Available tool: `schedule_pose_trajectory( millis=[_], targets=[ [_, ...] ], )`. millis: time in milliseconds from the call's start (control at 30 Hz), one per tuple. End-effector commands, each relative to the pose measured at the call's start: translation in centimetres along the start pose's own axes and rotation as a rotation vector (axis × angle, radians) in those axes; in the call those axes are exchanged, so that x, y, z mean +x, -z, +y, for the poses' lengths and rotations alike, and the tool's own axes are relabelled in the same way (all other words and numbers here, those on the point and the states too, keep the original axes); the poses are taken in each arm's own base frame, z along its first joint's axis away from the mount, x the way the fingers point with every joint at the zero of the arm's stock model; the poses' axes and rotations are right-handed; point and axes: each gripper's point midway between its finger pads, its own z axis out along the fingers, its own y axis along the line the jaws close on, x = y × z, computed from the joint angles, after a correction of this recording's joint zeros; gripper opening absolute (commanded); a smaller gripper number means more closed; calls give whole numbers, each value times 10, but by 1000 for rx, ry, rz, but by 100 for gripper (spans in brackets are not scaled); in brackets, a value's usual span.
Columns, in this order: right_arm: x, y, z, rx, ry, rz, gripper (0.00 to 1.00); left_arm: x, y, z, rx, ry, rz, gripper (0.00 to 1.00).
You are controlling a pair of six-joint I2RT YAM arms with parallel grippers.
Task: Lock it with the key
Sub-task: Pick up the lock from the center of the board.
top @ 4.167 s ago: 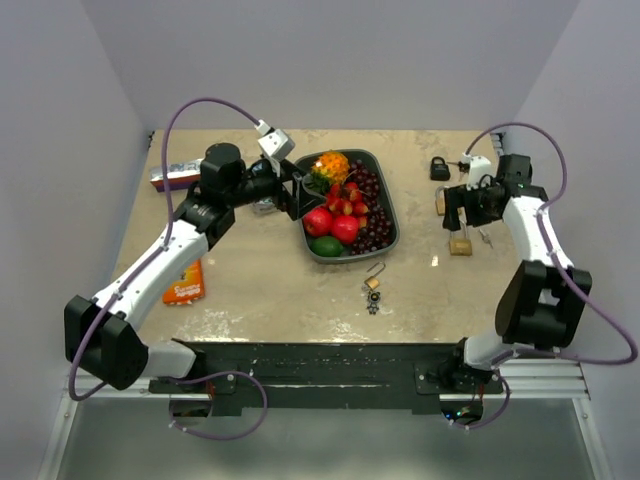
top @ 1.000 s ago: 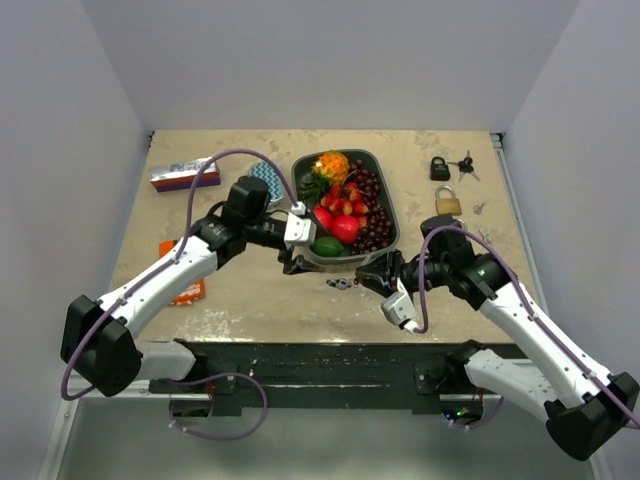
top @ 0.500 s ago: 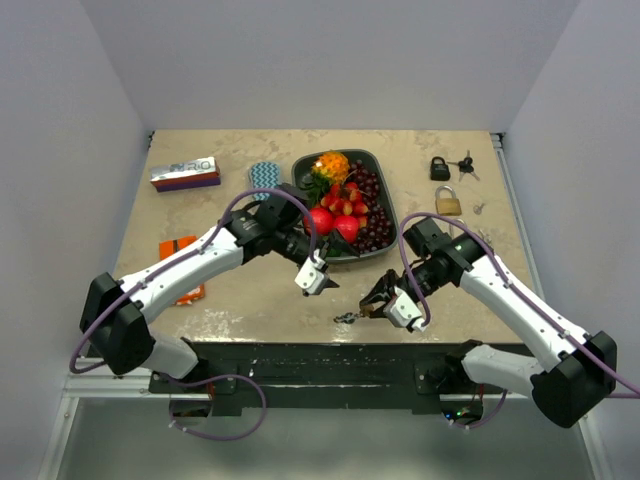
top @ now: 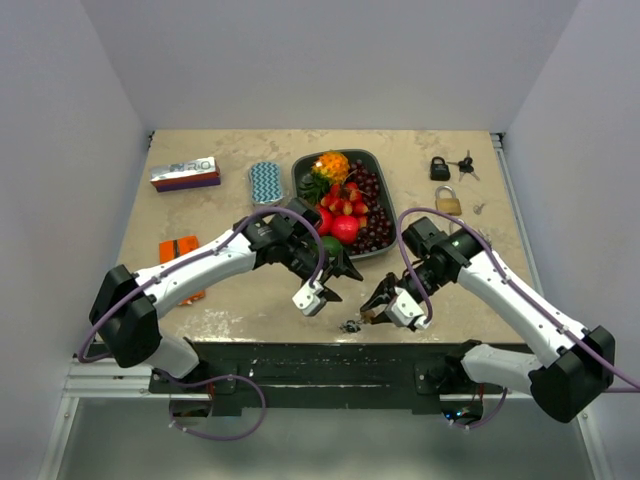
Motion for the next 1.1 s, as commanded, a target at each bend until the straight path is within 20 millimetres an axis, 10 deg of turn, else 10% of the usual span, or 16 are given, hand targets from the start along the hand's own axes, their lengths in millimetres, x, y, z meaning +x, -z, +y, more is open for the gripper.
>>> schedule_pose_trajectory(
  millis=[0, 600, 1067],
  targets=[
    [-30, 4, -46, 61, 747, -45, 0, -19, -3, 18, -63, -154, -89, 69],
    [-44, -6, -66, 88, 891, -72, 0, -25, -22, 9, 12, -230, -187, 64],
    [-44, -8, -67, 96, 913, -72, 0, -23, -22, 5, 36, -220, -172, 10]
  ],
)
